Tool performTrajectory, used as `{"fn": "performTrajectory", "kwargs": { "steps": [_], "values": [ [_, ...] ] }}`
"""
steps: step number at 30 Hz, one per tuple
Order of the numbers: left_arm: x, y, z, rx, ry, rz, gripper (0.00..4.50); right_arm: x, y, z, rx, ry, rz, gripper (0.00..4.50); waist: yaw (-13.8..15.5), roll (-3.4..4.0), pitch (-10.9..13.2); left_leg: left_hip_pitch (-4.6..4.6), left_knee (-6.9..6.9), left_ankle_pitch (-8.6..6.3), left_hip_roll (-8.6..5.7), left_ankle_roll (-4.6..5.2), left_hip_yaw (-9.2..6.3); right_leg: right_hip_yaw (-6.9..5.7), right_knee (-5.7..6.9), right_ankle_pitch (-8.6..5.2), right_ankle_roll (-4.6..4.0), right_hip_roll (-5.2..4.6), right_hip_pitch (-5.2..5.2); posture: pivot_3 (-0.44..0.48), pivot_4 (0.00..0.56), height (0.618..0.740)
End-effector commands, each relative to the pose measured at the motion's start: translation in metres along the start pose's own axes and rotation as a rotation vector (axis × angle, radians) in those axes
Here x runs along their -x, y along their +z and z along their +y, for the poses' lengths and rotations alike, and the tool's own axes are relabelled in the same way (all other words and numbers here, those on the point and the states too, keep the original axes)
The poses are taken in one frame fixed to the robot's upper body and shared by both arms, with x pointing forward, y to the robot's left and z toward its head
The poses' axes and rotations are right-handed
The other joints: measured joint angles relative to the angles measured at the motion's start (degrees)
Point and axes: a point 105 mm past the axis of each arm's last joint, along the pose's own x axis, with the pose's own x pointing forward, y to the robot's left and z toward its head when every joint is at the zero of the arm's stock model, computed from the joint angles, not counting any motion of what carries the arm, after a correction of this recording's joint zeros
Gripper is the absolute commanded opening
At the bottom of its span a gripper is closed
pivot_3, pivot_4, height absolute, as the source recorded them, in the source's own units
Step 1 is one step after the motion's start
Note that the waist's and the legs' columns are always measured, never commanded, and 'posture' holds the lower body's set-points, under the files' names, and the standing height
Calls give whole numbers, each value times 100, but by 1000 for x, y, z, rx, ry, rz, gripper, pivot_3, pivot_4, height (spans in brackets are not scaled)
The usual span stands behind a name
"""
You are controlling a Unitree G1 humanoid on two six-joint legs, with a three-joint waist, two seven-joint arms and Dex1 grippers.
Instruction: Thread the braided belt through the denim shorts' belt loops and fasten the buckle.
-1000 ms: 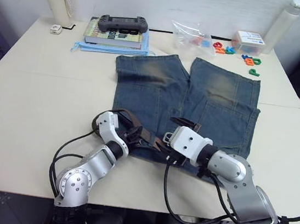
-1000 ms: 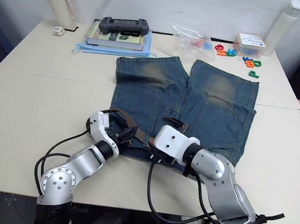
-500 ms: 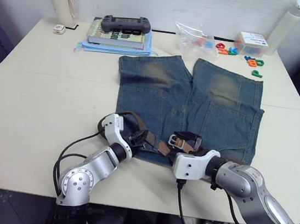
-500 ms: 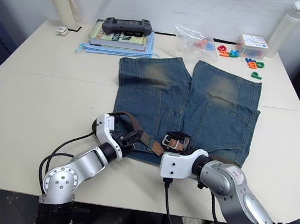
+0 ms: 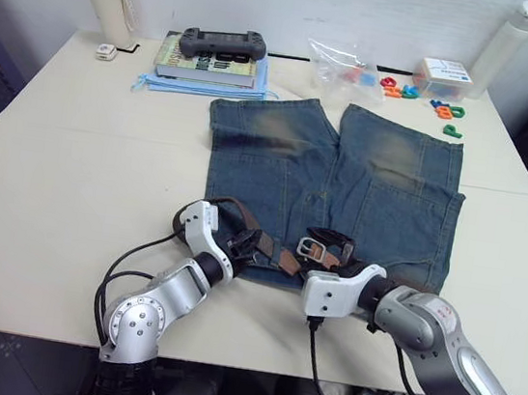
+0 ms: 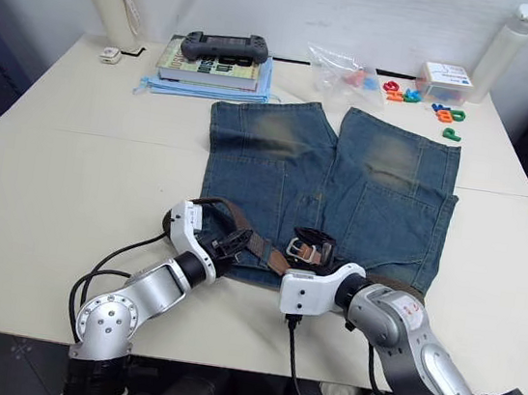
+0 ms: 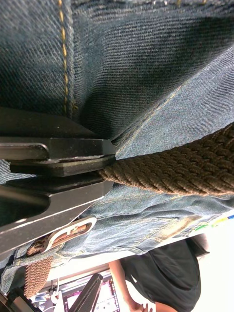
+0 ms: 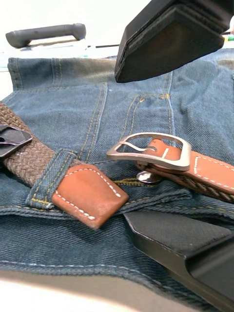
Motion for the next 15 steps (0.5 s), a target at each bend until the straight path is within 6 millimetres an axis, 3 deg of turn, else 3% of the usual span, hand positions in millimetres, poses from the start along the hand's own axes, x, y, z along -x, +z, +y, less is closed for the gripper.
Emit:
{"fn": "performTrajectory", "kwargs": {
  "steps": [1, 15],
  "values": [
    [-1, -3, -14, 5, -62, 9, 0, -8, 1, 16, -12, 51, 1, 4385, -9, -3, -3, 1, 0, 0, 0, 0, 0, 1, 1, 0, 0, 0, 0, 0, 150, 659],
    [-1, -3, -12, 0, -58, 22, 0, -6, 16, 17, -23, 27, -54, 4385, -9, -4, -5, 4, 1, 0, 0, -1, 0, 1, 4, 0, 0, 1, 1, 0, 150, 659]
  ]
}}
